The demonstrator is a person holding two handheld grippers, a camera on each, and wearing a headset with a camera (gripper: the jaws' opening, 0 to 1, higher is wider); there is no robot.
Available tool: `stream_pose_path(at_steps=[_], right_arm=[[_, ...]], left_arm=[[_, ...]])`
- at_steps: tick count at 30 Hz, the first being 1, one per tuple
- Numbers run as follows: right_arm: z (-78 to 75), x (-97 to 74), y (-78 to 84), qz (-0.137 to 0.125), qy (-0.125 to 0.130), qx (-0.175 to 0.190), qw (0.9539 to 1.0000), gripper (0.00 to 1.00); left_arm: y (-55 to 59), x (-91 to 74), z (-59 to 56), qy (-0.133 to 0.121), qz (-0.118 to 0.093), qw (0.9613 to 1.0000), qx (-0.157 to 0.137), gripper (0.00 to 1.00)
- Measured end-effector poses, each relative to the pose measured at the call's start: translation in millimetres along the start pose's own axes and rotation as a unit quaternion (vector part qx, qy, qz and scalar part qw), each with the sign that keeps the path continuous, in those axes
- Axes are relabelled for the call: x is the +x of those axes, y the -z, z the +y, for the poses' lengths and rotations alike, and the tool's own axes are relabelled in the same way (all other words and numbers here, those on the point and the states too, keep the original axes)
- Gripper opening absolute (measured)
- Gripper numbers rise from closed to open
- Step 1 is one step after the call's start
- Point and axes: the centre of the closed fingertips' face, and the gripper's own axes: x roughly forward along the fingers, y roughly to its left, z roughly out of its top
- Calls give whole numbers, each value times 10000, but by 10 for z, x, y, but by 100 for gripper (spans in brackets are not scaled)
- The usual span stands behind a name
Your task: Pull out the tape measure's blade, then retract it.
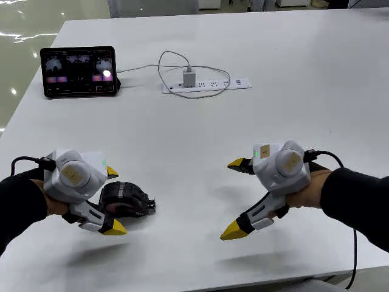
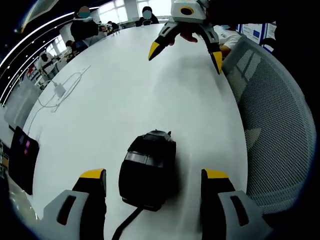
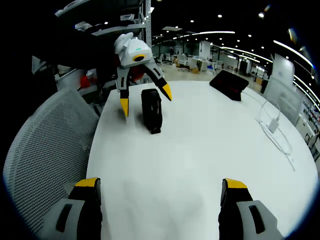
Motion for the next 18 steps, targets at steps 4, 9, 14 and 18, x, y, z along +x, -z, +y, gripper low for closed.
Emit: stream_pose_path(at_steps=[4,9,14,18], right_arm=[[-21,92,-30,82,-44,-23,10000,100],[-32,222,-93,90,-104,89,9999,100],[-57,341,-217,135,-149,17,9998,100],[-60,420,-335,107,-196,-76,9997,100]], left_arm=[[-19,7,-6,149,135,9996,195,71],[-47,25,22,242,236,9989,334,64],[-98,81,44,302,262,9985,382,58],[-108,114,52,323,309,9979,462,55]])
